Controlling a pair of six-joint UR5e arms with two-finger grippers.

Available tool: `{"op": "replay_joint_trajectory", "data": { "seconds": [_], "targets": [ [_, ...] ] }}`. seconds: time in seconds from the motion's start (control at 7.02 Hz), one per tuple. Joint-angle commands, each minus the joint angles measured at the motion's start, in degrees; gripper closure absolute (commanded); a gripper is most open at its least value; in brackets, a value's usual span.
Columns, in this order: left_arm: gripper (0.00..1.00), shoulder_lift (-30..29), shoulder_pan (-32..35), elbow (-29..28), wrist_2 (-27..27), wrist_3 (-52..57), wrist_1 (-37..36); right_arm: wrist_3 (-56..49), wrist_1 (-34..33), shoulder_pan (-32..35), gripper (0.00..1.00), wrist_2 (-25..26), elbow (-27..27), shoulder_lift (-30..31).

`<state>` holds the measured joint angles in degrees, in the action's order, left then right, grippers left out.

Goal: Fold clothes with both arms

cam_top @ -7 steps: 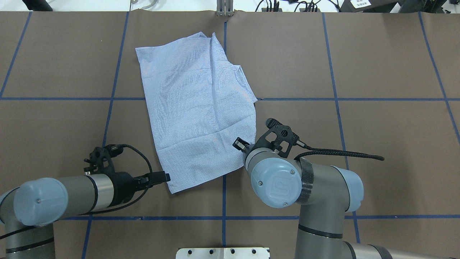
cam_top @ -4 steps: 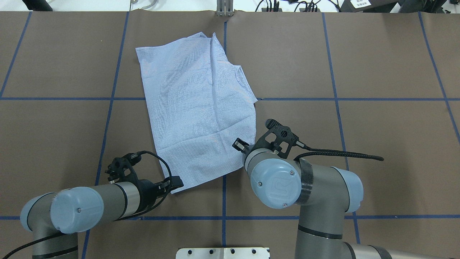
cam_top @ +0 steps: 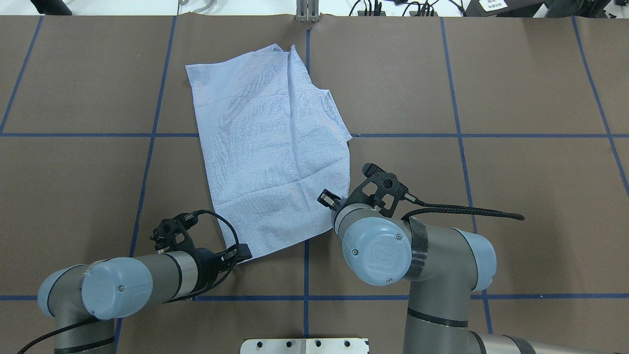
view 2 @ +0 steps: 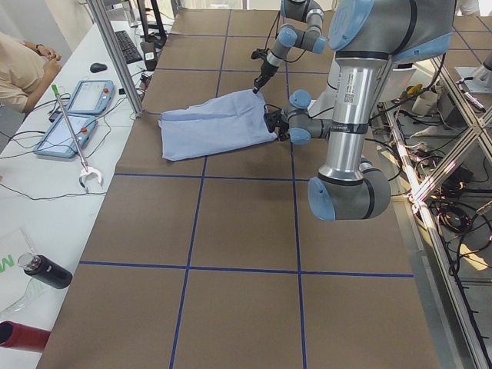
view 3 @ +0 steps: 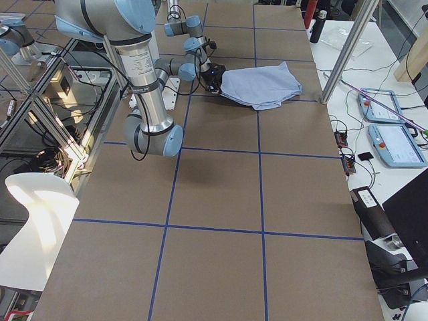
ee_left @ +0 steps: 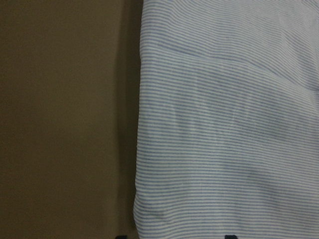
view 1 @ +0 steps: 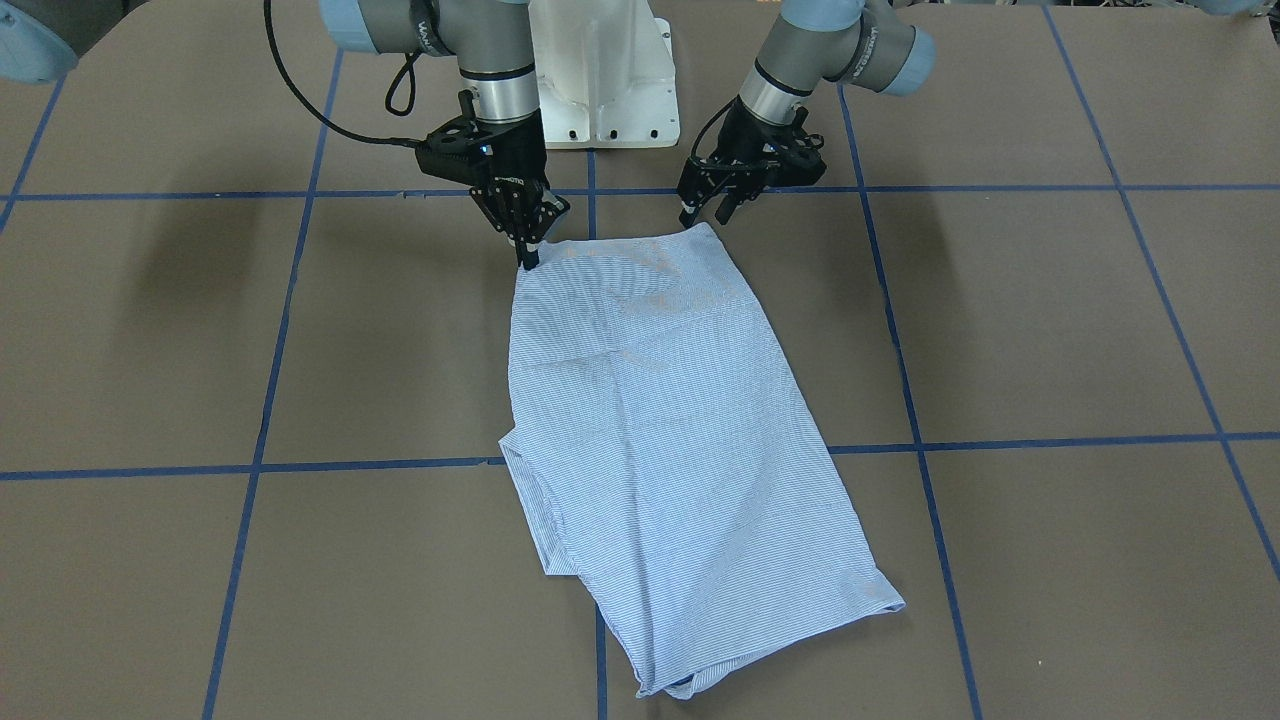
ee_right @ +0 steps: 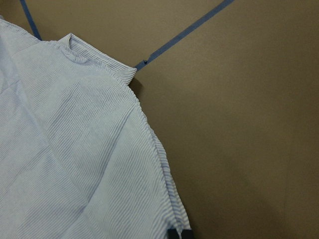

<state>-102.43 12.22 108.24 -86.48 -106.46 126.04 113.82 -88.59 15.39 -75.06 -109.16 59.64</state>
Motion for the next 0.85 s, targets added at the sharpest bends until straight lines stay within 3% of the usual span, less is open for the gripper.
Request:
{"op": "replay_joint_trajectory", "data": {
  "seconds": [0.0, 0.28, 0.43, 0.57, 0.71],
  "targets": [
    [0.33, -1.5, 0.1, -1.6, 0.0, 0.1, 0.0, 0.0, 0.0, 0.0, 1.00, 0.0, 0.0, 0.0],
    [0.47, -1.5, 0.4, -1.6, 0.1, 0.0, -0.1, 0.0, 0.0, -0.1, 1.00, 0.0, 0.0, 0.0],
    [0.62, -1.5, 0.7, -1.6, 0.1, 0.0, -0.1, 0.0, 0.0, -0.1, 1.00, 0.0, 0.0, 0.0],
    [0.63, -1.3, 0.7, -1.6, 0.1, 0.0, -0.1, 0.0, 0.0, -0.1, 1.00, 0.0, 0.0, 0.0],
    [0.71, -1.2, 0.8, -1.6, 0.1, 0.0, -0.1, 0.0, 0.0, -0.1, 1.00, 0.0, 0.0, 0.0]
  ]
}}
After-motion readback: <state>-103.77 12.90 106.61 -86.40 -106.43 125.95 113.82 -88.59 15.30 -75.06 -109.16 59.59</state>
